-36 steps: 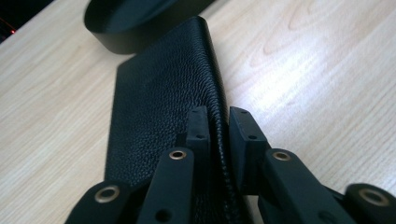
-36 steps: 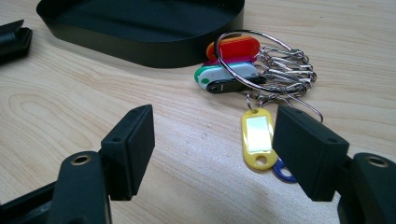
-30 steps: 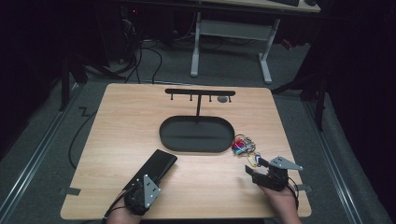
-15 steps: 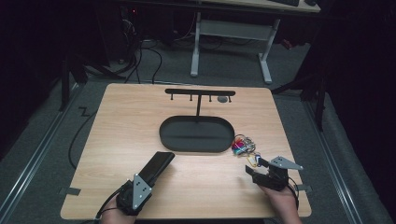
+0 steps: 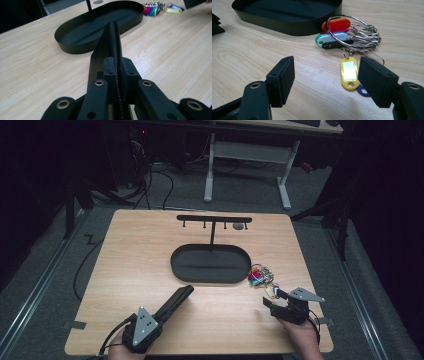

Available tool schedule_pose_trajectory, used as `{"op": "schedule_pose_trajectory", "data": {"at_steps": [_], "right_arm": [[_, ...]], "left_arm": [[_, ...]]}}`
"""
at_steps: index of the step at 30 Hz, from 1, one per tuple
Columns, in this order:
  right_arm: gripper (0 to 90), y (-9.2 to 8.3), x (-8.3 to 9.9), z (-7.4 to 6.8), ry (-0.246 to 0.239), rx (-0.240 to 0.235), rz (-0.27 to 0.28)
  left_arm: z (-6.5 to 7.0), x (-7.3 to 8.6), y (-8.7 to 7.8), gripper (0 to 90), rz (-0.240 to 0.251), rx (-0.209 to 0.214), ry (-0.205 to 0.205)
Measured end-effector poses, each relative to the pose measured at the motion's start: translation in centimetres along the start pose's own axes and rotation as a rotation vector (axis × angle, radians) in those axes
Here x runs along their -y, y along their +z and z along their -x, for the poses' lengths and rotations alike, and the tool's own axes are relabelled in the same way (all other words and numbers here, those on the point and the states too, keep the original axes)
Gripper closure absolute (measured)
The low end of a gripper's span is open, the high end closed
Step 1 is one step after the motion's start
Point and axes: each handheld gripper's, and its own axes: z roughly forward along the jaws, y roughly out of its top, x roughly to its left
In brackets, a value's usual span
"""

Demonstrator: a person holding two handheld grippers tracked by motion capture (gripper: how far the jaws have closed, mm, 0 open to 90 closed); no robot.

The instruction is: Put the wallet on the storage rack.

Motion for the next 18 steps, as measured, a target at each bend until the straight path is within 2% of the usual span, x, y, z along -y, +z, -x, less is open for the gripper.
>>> {"op": "schedule_pose_trajectory", "data": {"at_steps": [1, 2, 3, 5, 6, 9, 10, 11, 18], "right_arm": [[30.0, 0.0, 0.0, 0.0, 0.001, -0.001, -0.001], [30.0, 0.0, 0.0, 0.0, 0.001, 0.000, -0.001], [30.0, 0.0, 0.0, 0.0, 0.001, 0.000, -0.001], [30.0, 0.1, 0.0, 0.0, 0.000, -0.002, -0.001], [30.0, 0.1, 0.0, 0.0, -0.001, -0.003, -0.001], [30.0, 0.1, 0.0, -0.1, 0.000, -0.002, -0.004], [30.0, 0.1, 0.0, -0.1, 0.000, -0.002, -0.003], [30.0, 0.1, 0.0, 0.0, 0.000, -0.002, -0.003], [30.1, 0.2, 0.0, 0.0, -0.002, -0.005, -0.005]], "left_arm": [[-0.4, 0.1, -0.1, 84.0, 0.004, 0.003, -0.019], [-0.1, 0.2, 0.1, 83.9, 0.031, 0.024, -0.101], [-0.4, 0.3, 0.0, 83.8, 0.041, 0.019, -0.119], [-1.2, 0.4, -0.1, 83.5, 0.031, 0.014, -0.103], [-1.5, 0.4, -0.1, 83.1, 0.039, 0.015, -0.124], [-2.6, 0.8, -0.1, 81.8, 0.046, 0.012, -0.144], [-3.0, 0.9, -0.2, 81.5, 0.037, 0.000, -0.119], [-3.3, 1.1, -0.2, 81.3, 0.040, -0.007, -0.123], [-3.8, 1.4, -0.2, 80.6, 0.048, -0.014, -0.124]]}}
